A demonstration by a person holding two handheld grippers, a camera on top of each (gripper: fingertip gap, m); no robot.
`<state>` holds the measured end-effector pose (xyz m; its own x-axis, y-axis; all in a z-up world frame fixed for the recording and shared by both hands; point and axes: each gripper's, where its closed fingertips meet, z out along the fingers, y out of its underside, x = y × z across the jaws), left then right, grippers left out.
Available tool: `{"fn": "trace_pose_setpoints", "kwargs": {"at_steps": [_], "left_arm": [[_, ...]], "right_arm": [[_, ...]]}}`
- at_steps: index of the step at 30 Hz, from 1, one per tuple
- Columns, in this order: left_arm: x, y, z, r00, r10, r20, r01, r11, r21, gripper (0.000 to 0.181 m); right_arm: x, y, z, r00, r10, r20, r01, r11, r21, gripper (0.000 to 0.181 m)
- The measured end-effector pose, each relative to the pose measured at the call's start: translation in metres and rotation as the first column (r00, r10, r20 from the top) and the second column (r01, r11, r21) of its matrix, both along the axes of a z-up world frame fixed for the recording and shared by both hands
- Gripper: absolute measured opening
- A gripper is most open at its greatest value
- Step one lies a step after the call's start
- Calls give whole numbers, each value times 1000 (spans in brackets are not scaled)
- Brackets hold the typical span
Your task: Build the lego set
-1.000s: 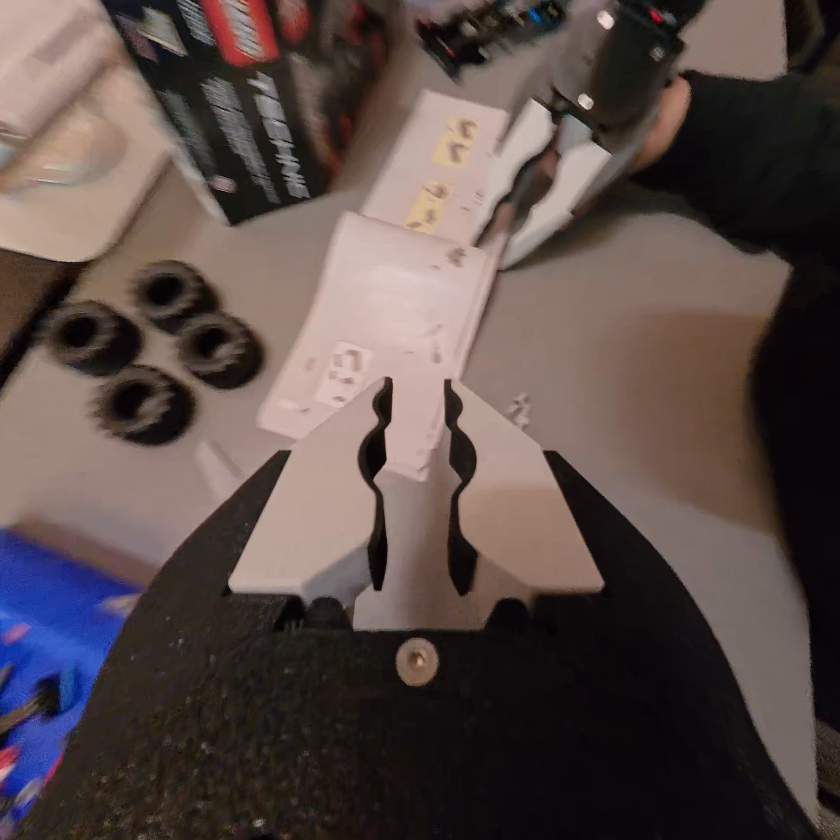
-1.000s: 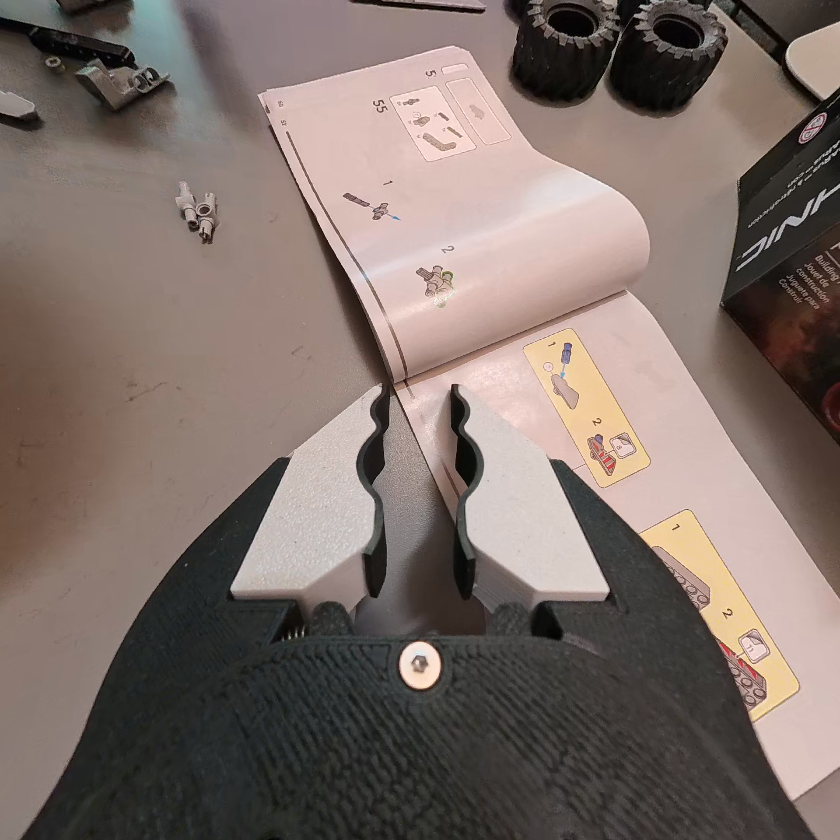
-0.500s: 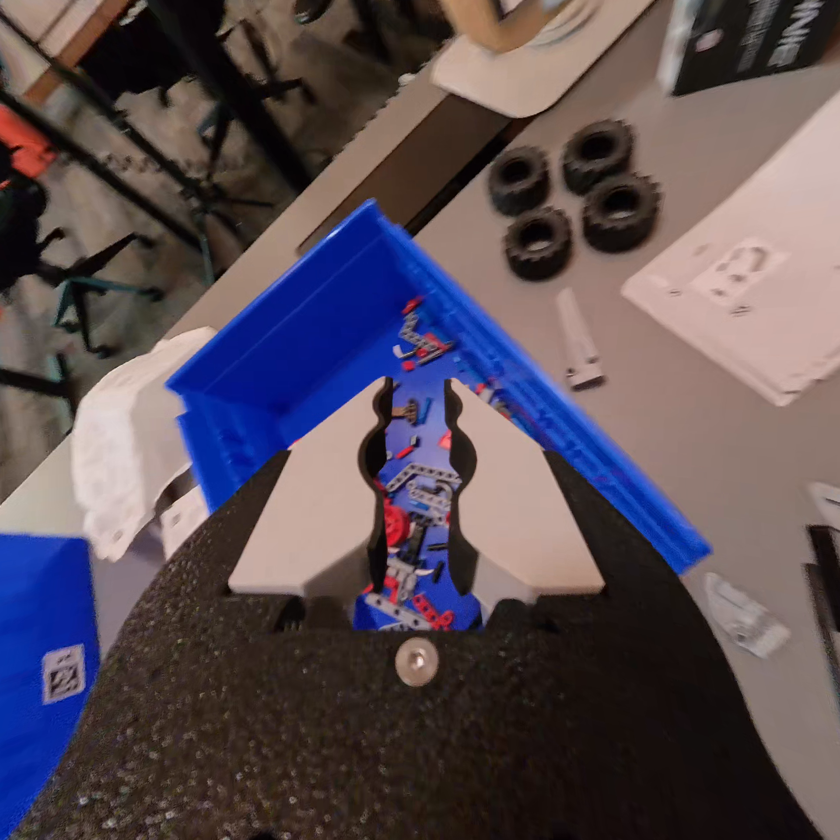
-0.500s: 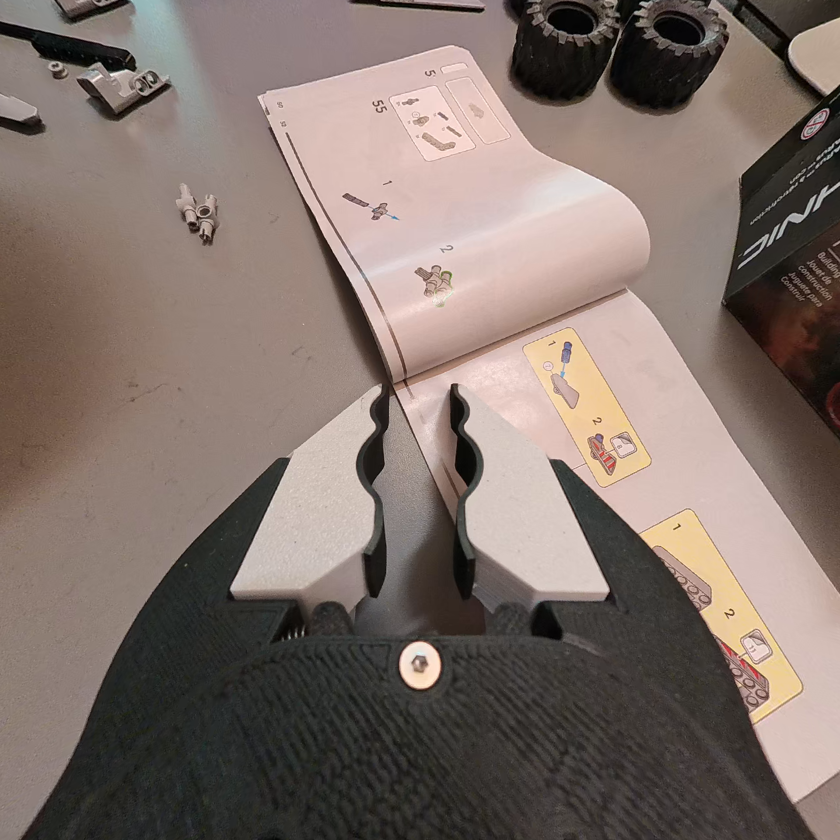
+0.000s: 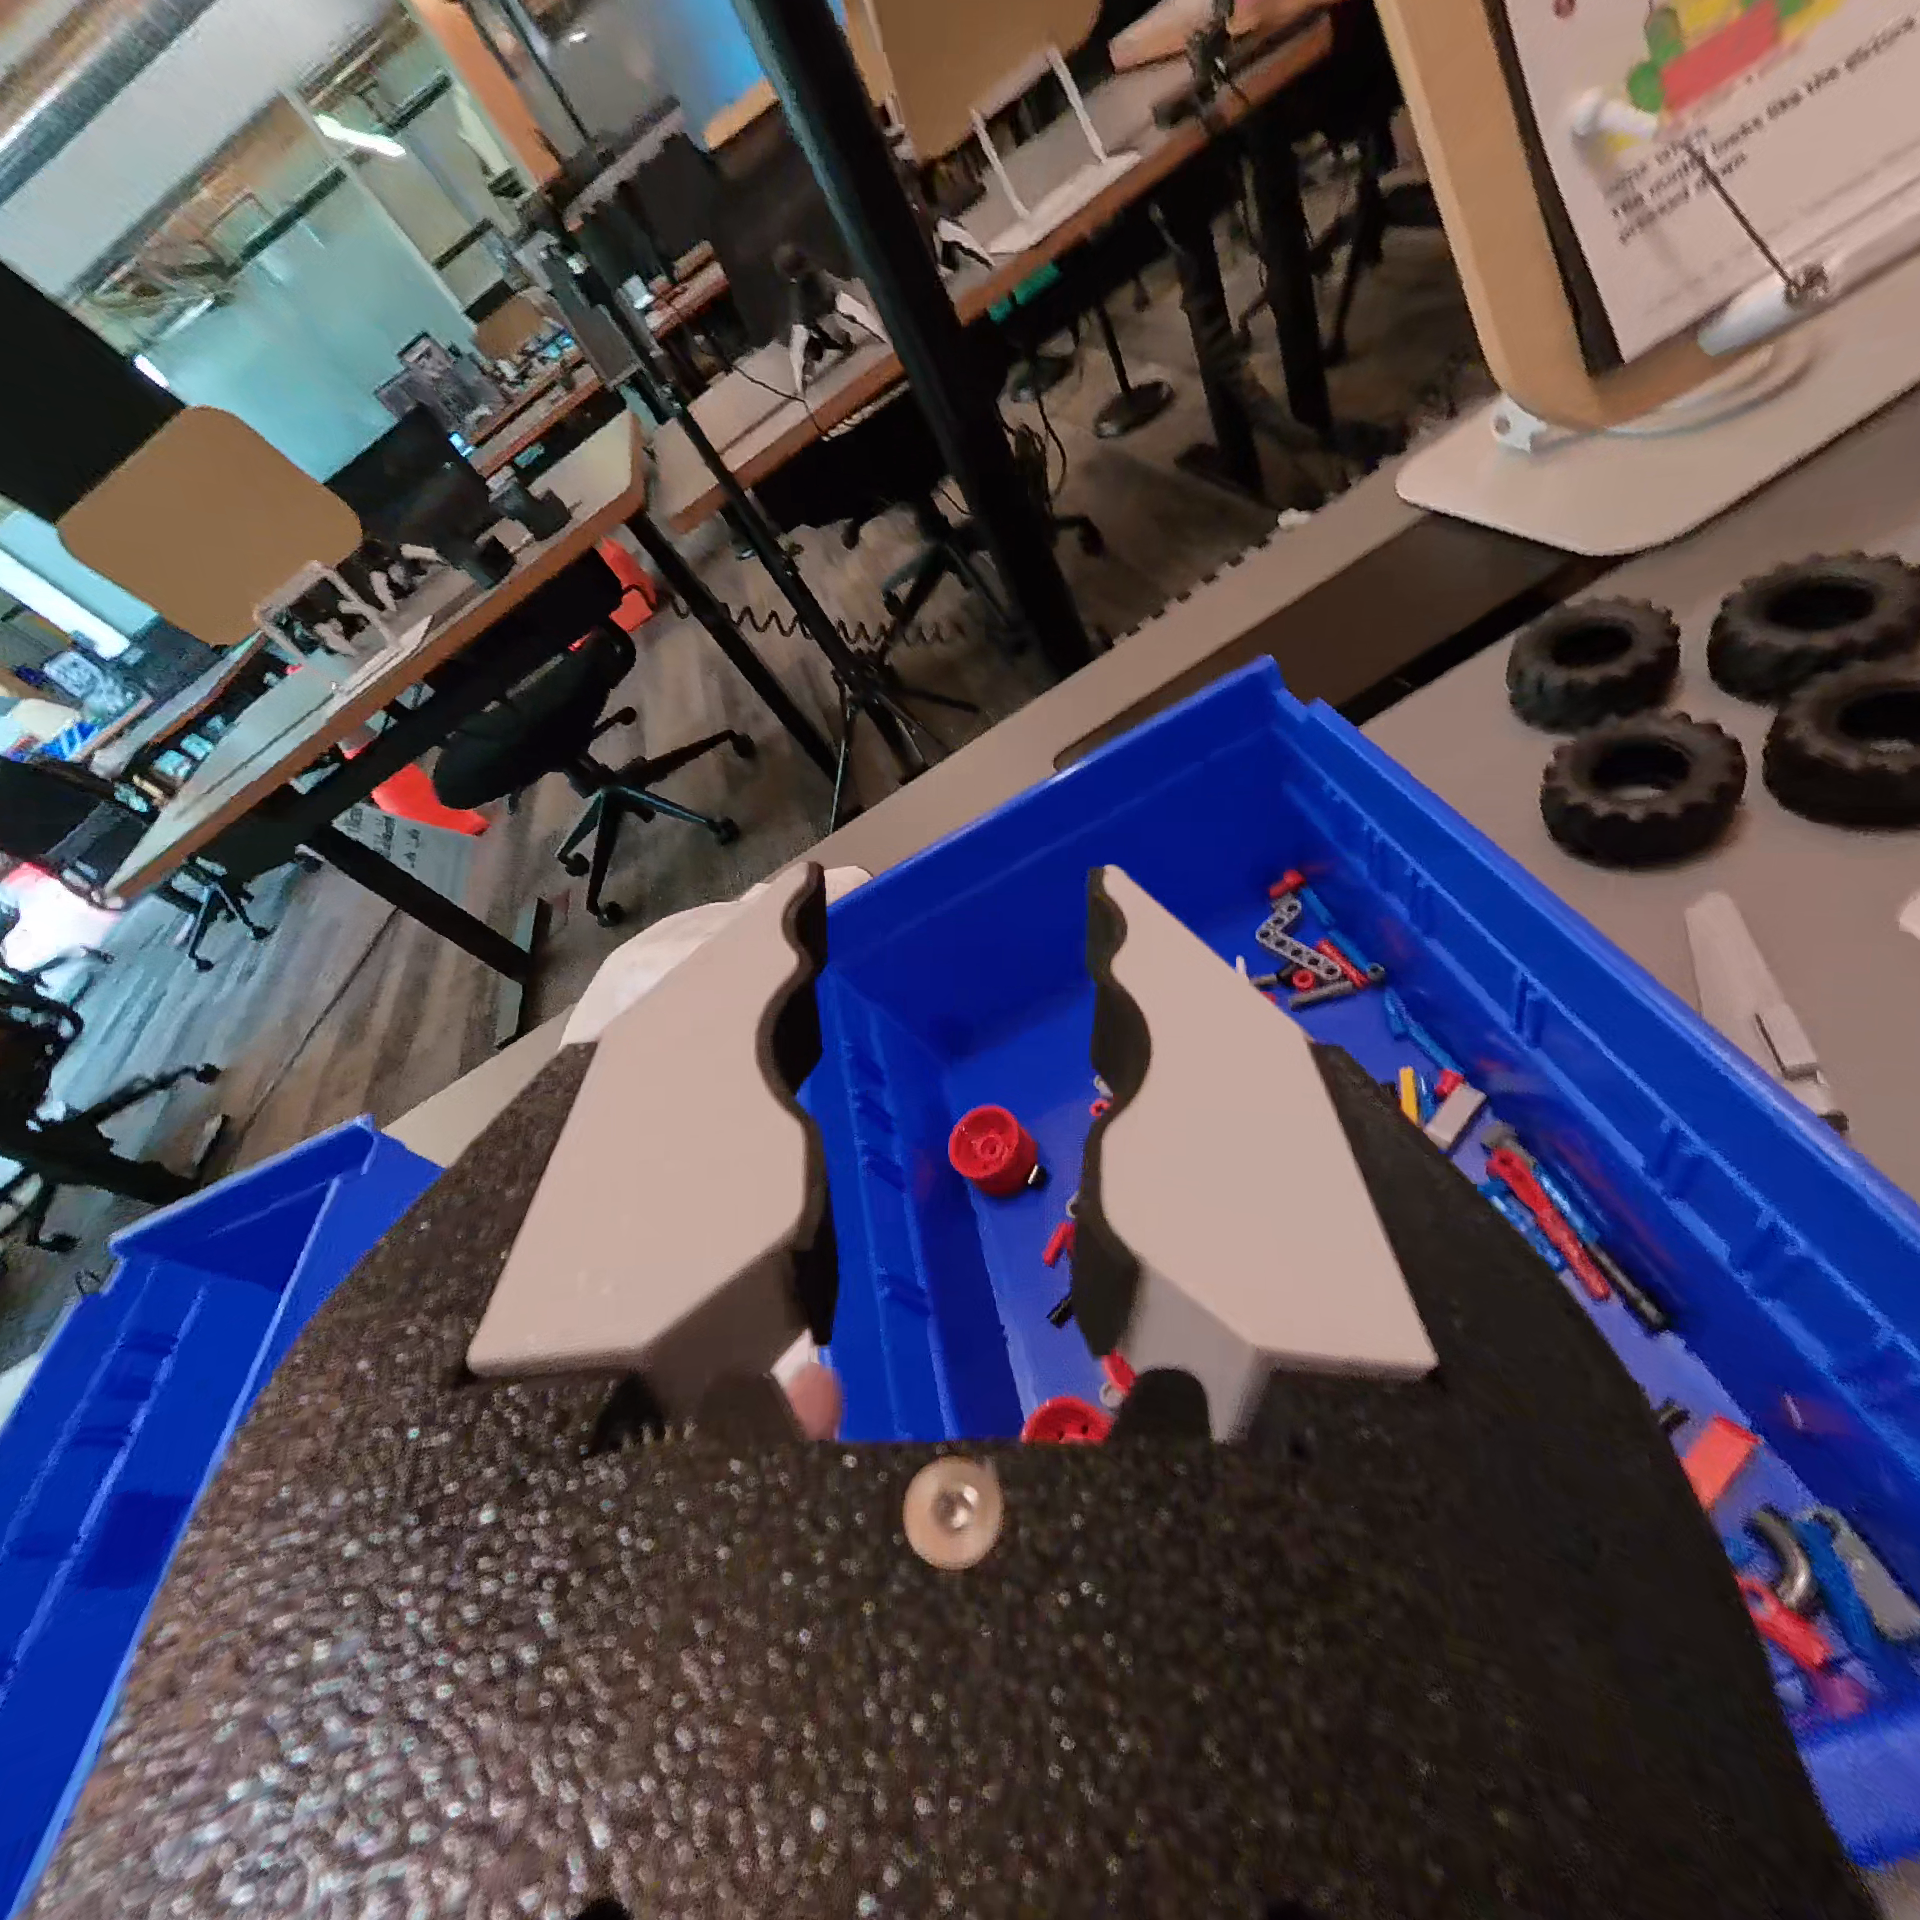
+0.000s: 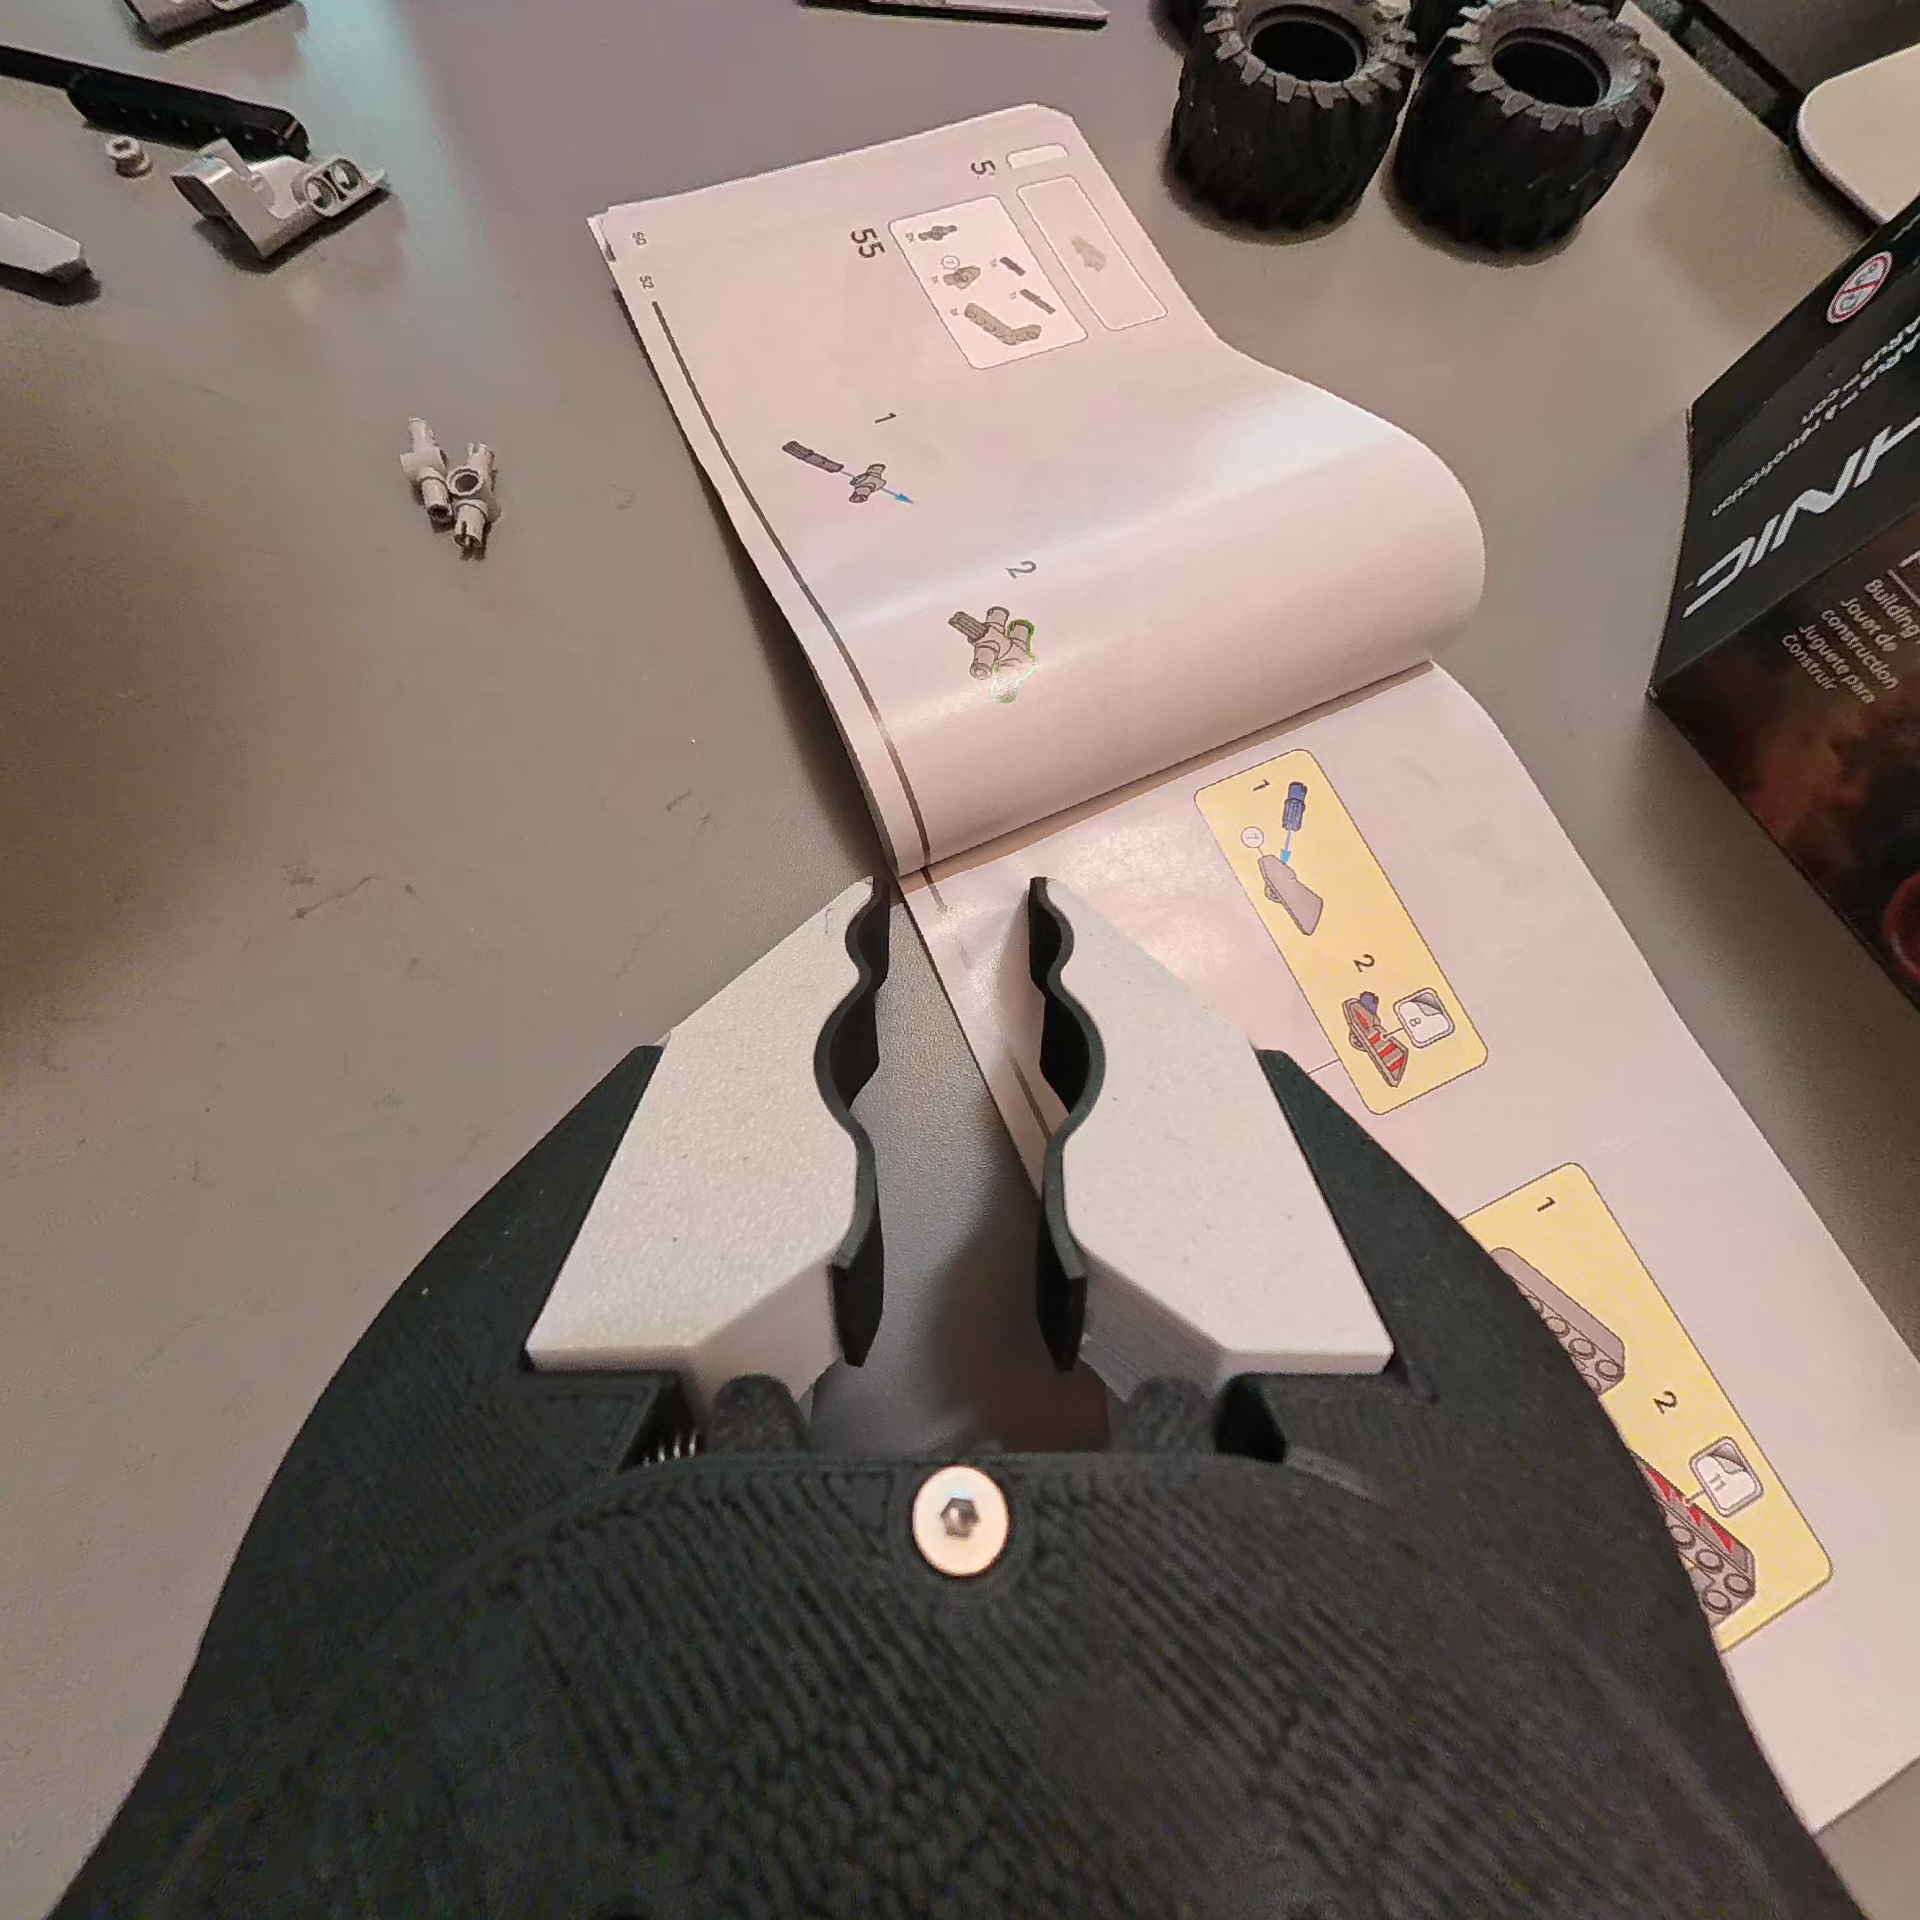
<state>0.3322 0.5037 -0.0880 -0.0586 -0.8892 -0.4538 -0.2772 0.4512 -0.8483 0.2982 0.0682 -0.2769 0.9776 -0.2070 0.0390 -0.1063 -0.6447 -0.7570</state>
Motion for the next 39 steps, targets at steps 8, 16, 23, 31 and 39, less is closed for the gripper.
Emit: {"fn": "trace_pose_setpoints", "kwargs": {"at_steps": [8, 16, 23, 31, 39], "left_arm": [[-11, -2, -18, 987, -24, -161, 22, 1000, -17, 38], [-50, -59, -94, 733, -376, -567, 288, 926, -243, 12], [-60, -93, -122, 581, -491, -649, 375, 869, -322, 0], [-50, -131, -121, 565, -614, -551, 419, 789, -449, 0], [-42, -101, -103, 750, -448, -487, 311, 888, -337, 2]], "right_arm": [[0, 0, 0, 1000, 0, -1, 0, 1000, 0, 25], [0, 0, 0, 1000, 0, -1, 0, 1000, 0, 25], [0, 0, 0, 1000, -1, -11, 1, 1000, 3, 25], [-1, 0, 0, 1000, 7, -14, -7, 1000, 3, 27], [-2, 0, 0, 1000, 11, -5, -11, 1000, 1, 29]]}}
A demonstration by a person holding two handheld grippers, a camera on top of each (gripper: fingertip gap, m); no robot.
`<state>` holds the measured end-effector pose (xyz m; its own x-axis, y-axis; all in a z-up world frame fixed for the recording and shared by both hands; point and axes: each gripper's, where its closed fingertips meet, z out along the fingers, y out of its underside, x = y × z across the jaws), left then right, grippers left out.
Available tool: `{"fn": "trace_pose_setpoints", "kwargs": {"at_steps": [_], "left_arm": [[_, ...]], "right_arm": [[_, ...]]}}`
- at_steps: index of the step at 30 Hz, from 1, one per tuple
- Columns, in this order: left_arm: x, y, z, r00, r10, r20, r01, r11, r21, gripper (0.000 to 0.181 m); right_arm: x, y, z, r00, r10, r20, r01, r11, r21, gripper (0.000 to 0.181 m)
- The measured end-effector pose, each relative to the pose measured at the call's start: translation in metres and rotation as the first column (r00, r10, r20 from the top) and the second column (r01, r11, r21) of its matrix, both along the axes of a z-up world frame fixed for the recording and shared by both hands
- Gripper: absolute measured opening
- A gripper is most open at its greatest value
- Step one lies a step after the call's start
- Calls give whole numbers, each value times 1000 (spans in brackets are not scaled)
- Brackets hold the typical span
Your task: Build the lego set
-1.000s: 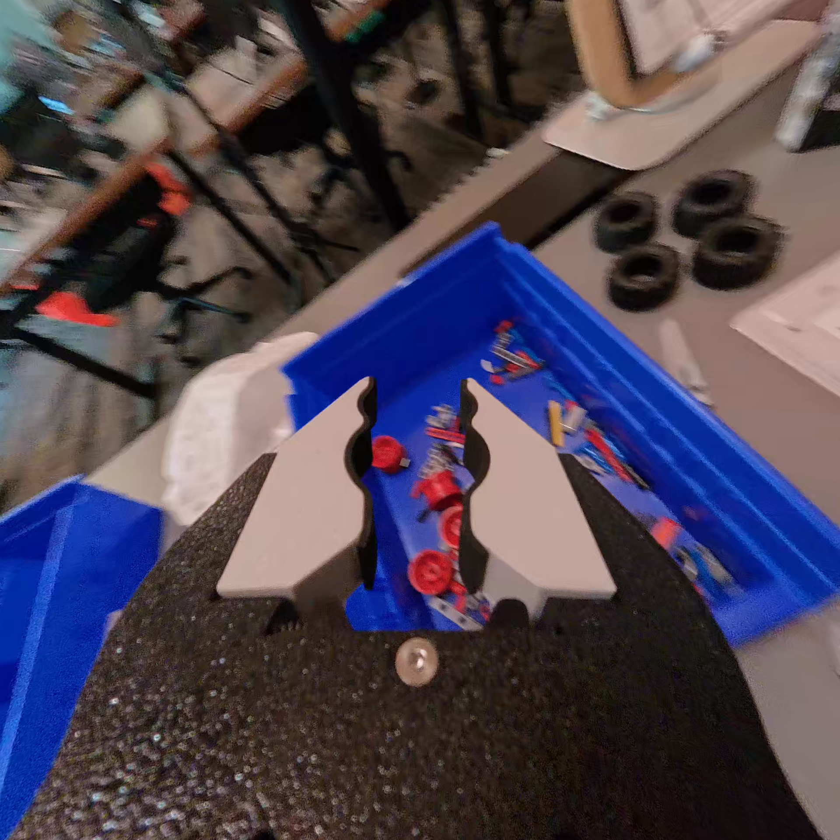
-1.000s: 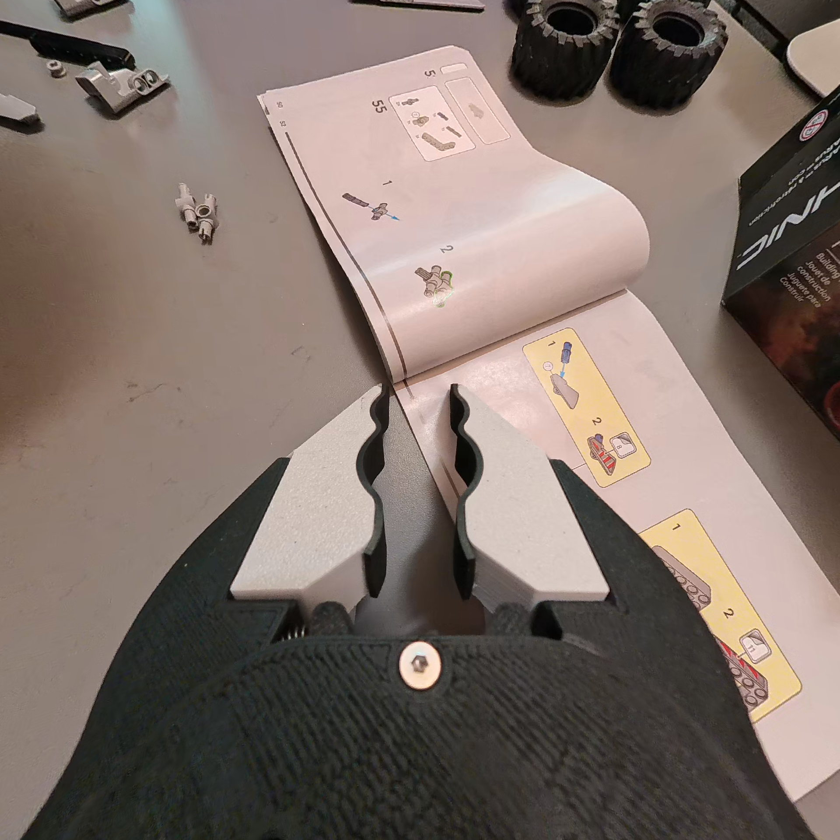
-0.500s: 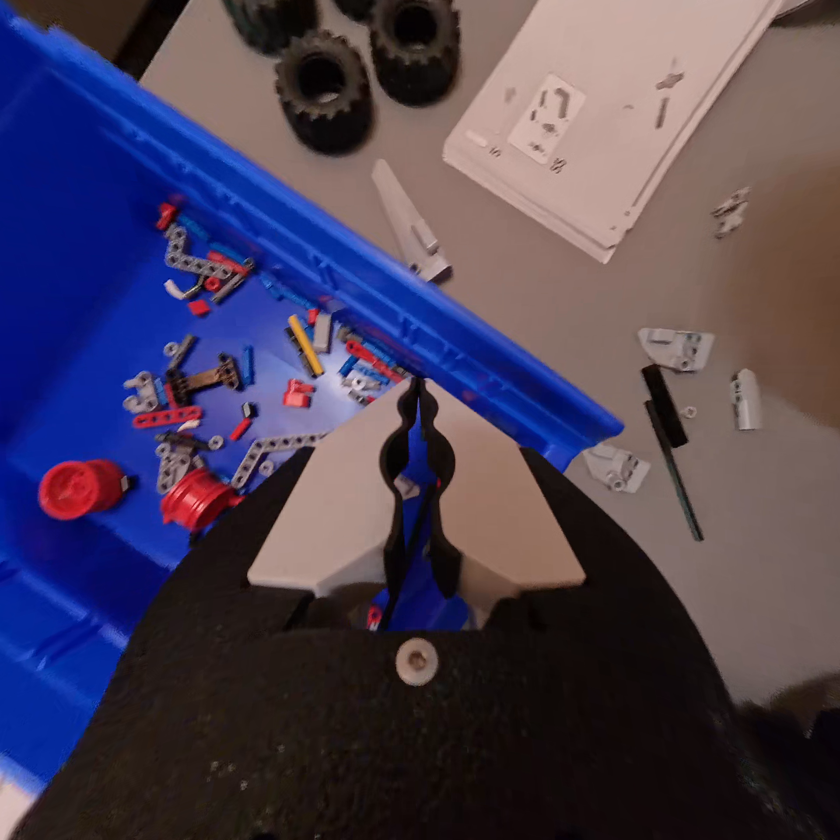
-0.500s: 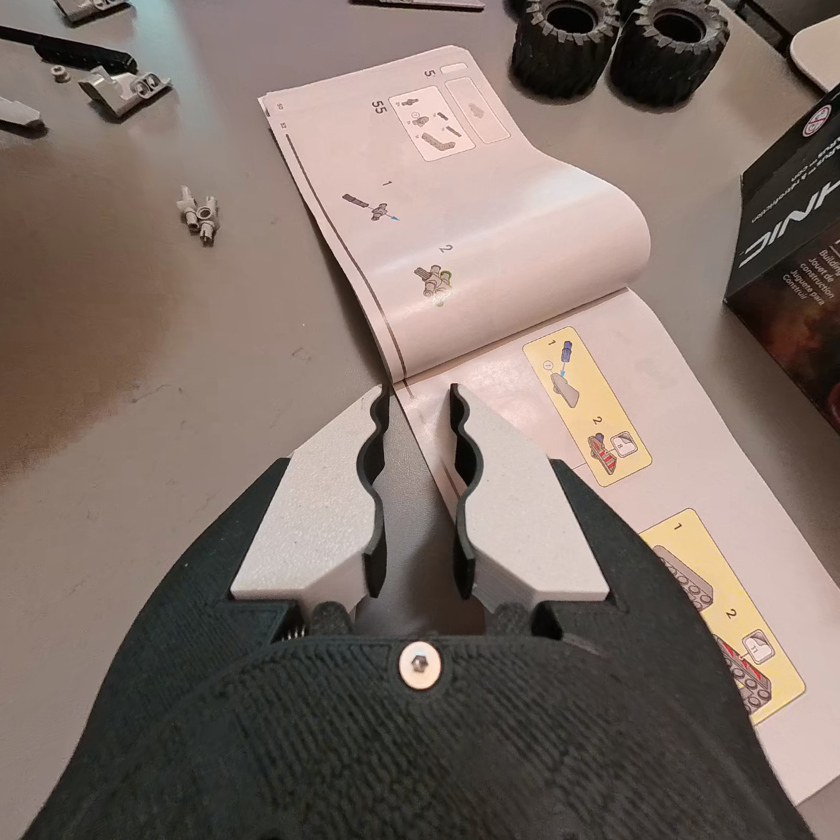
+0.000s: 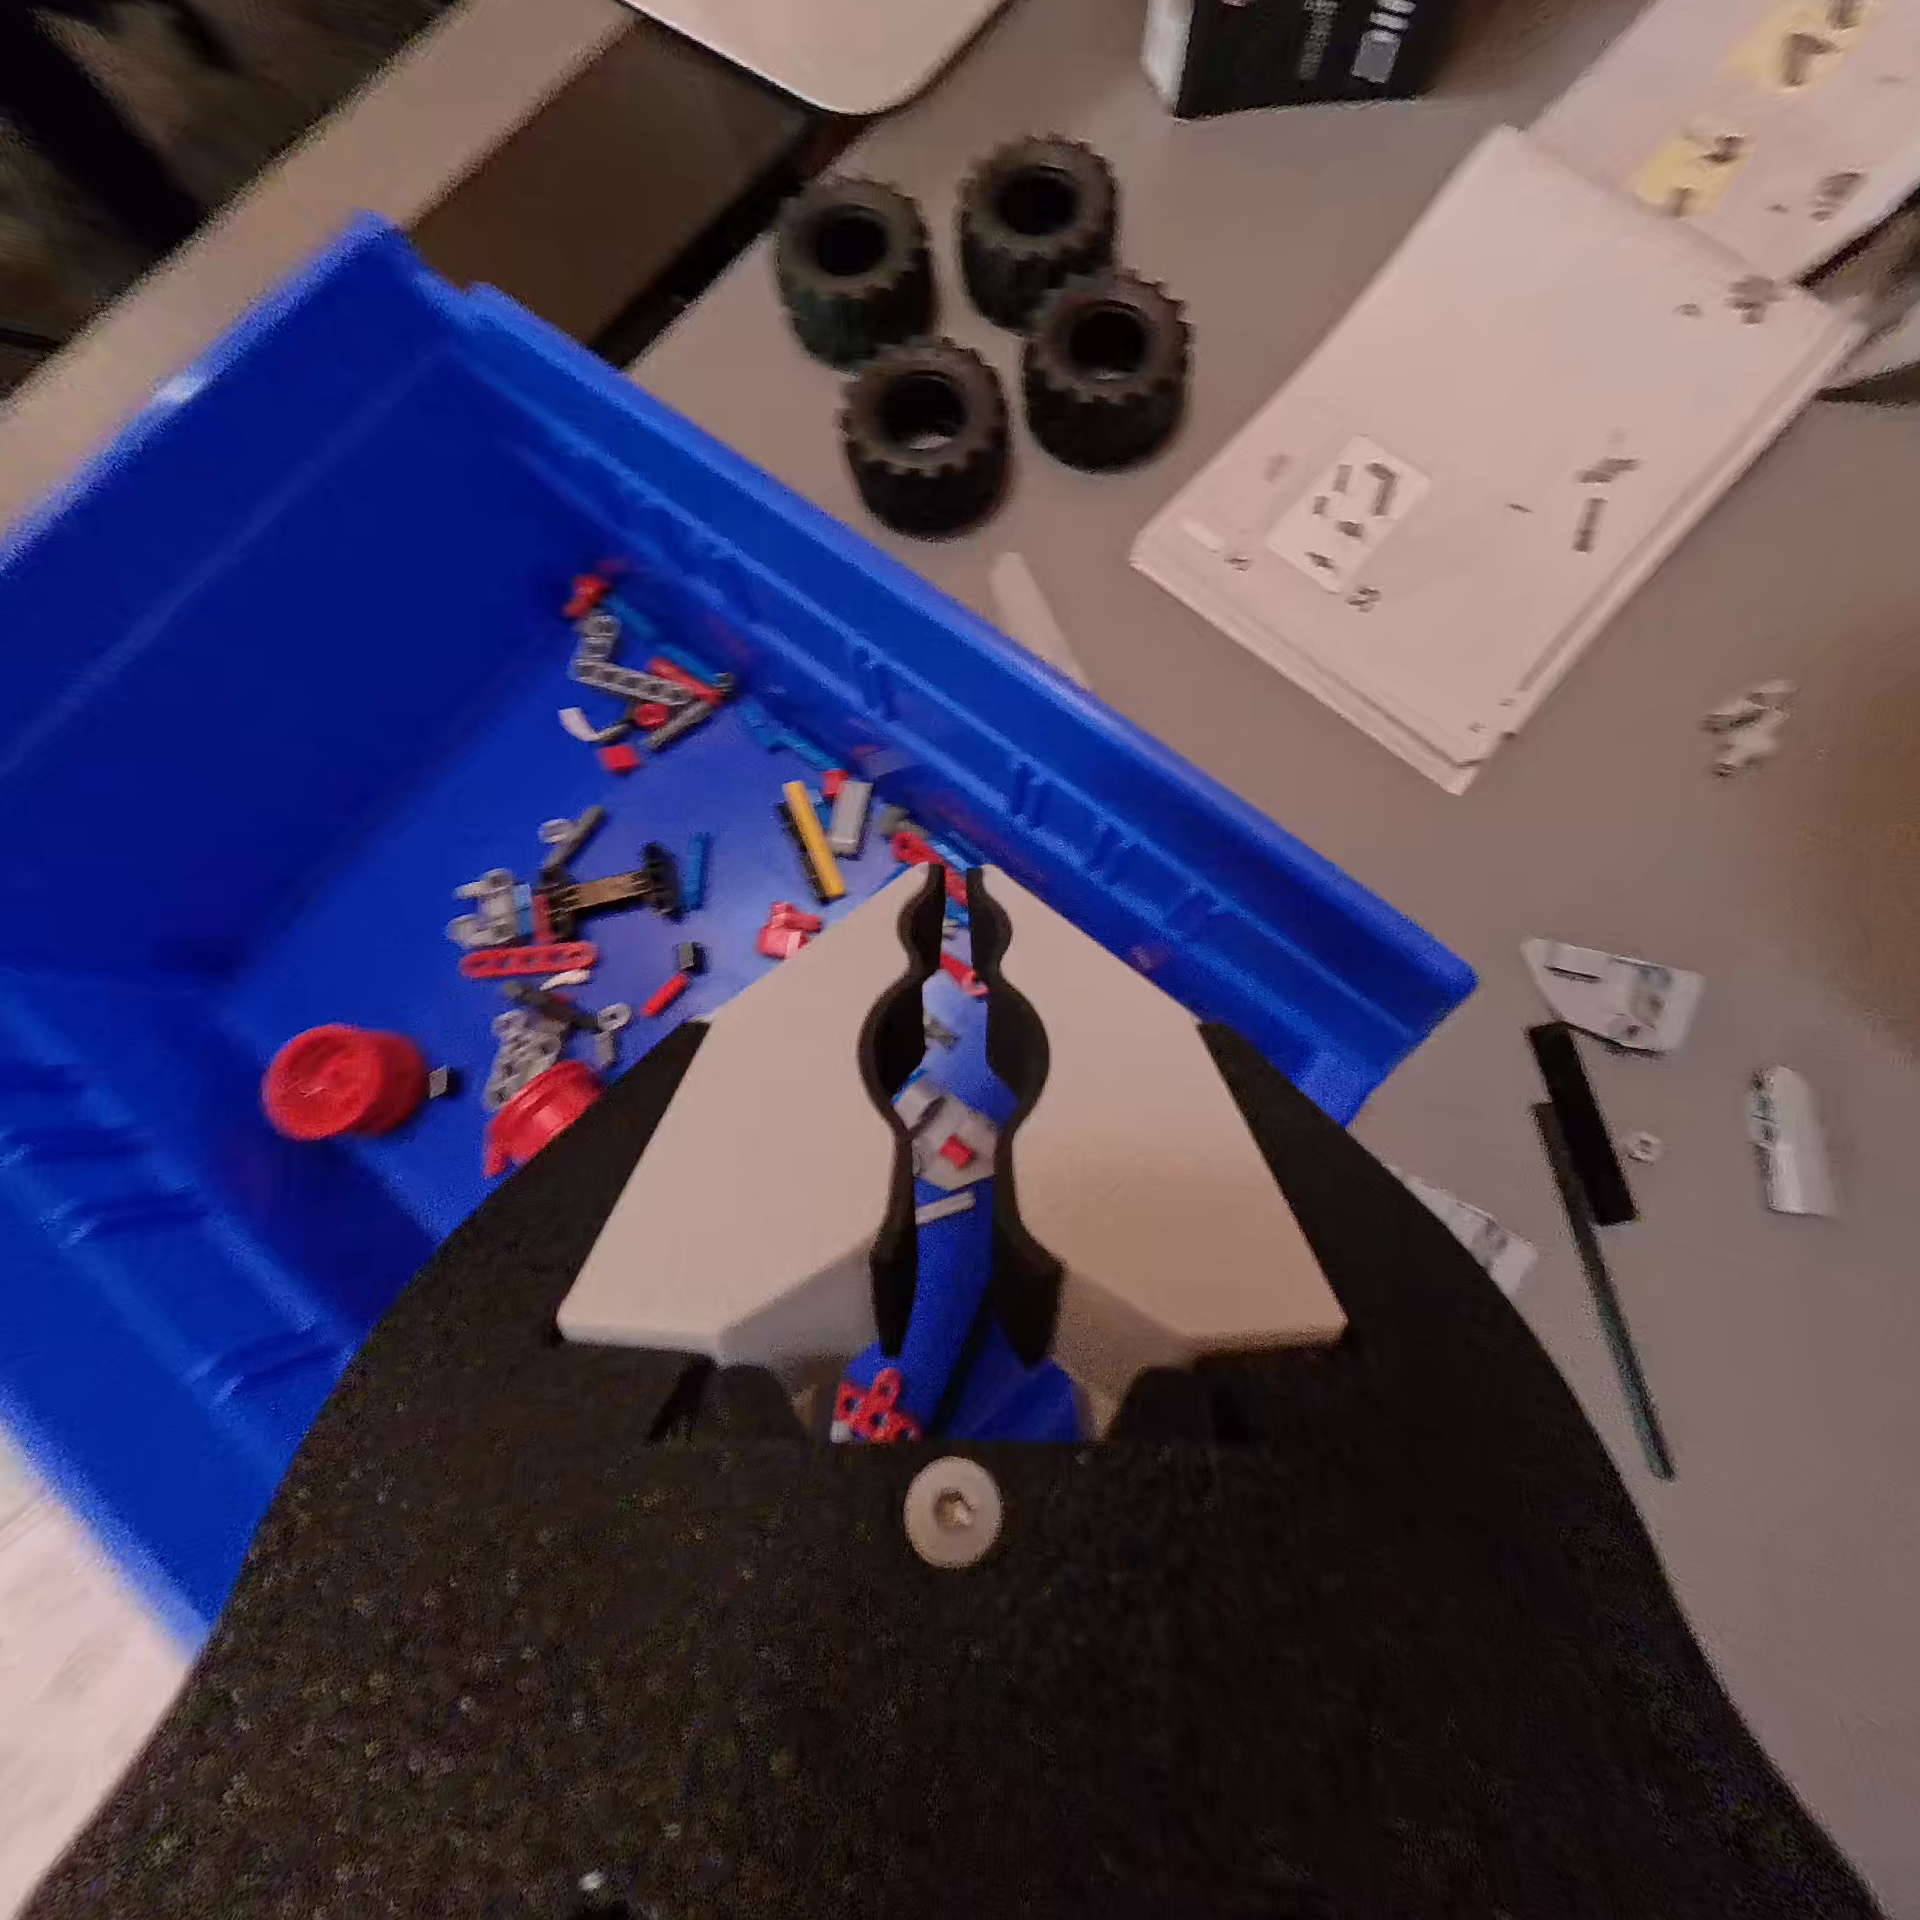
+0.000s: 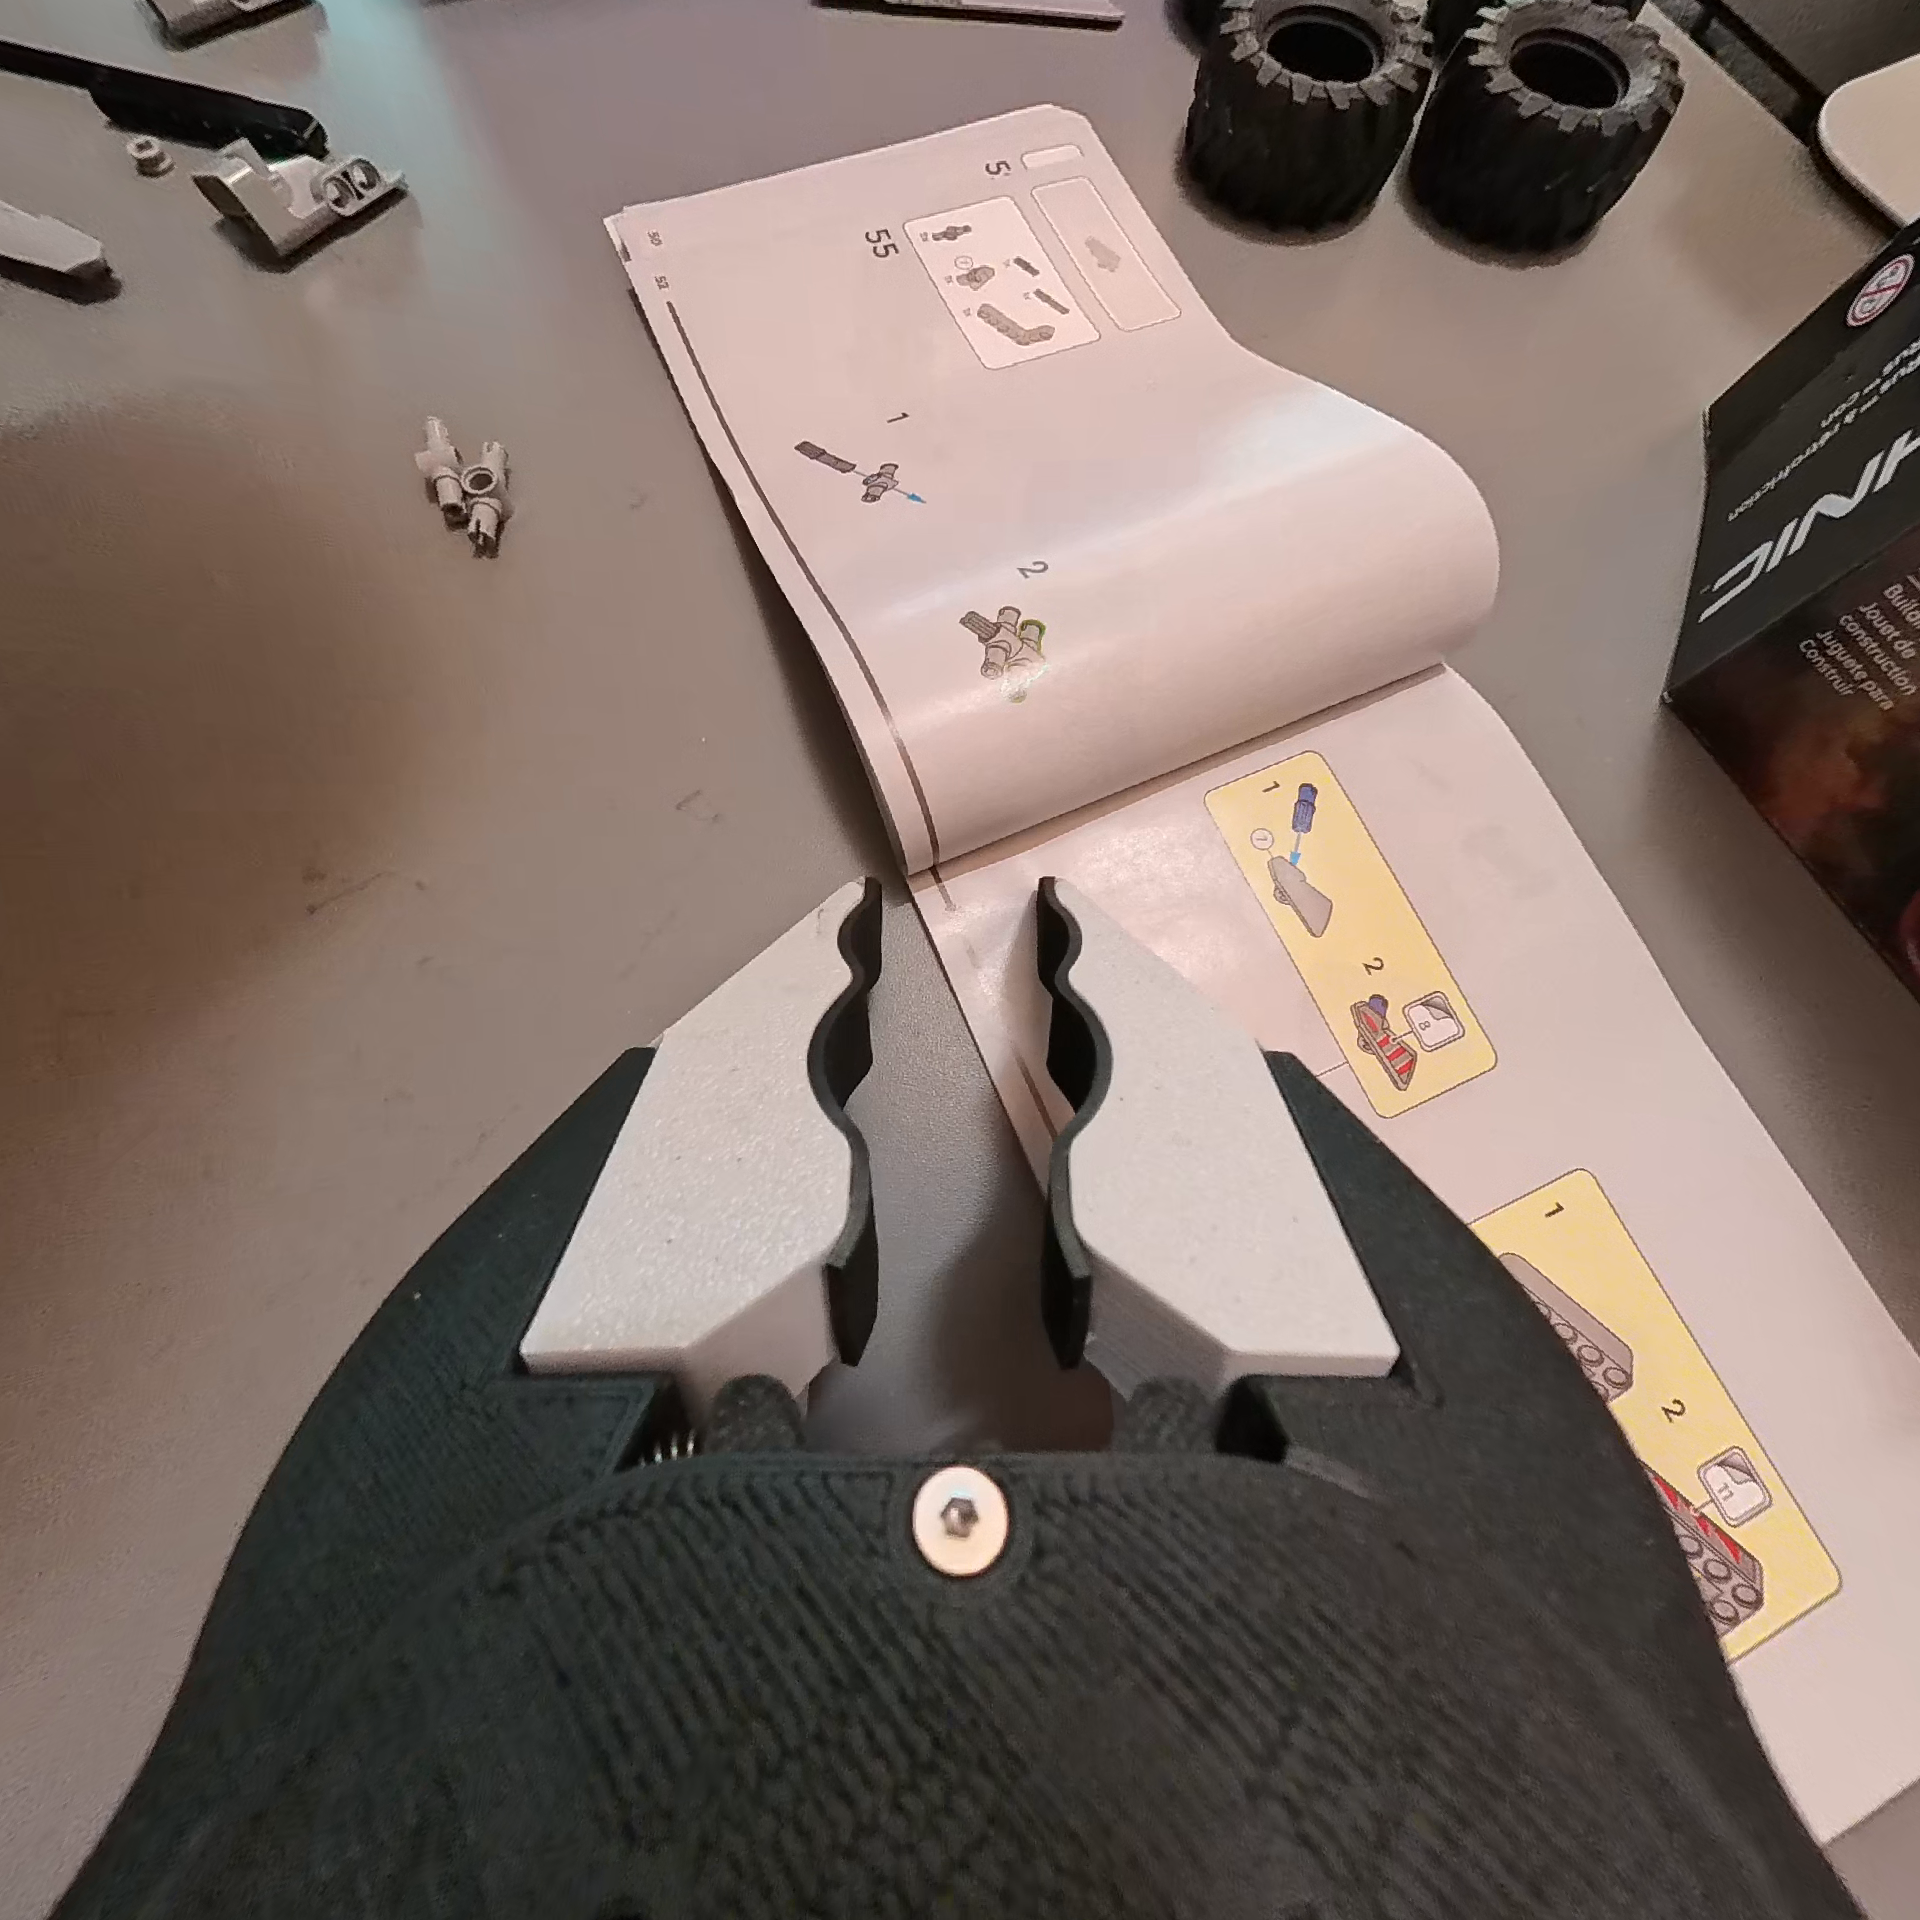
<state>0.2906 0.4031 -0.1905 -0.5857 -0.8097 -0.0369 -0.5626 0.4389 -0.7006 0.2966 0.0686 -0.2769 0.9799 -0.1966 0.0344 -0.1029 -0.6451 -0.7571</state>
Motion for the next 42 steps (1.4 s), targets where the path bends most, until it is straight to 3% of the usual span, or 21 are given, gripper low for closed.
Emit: {"fn": "trace_pose_setpoints", "kwargs": {"at_steps": [4, 11, 15, 20, 27, 42], "left_arm": [[-5, 22, 18, 973, 123, 197, -132, 991, 34, 2], [-15, 35, 47, 775, 204, 598, -213, 975, -57, 0], [-14, 54, 48, 733, 282, 619, -299, 951, -79, 0], [-17, 90, 49, 640, 380, 667, -521, 853, 14, 0], [-29, 117, 69, 491, 442, 751, -658, 753, -12, 0], [-41, 139, 77, 420, 457, 784, -725, 689, -13, 0]], "right_arm": [[0, 0, 0, 1000, 0, -3, 0, 1000, 1, 29], [1, 0, 0, 1000, -8, -10, 8, 1000, 3, 26], [2, 0, 0, 1000, -6, 0, 6, 1000, 0, 26], [2, 0, 0, 1000, -5, 0, 5, 1000, 0, 25], [2, 0, 0, 1000, -3, 10, 3, 1000, -2, 25], [3, 0, 0, 1000, -12, -9, 12, 1000, 3, 24]]}}
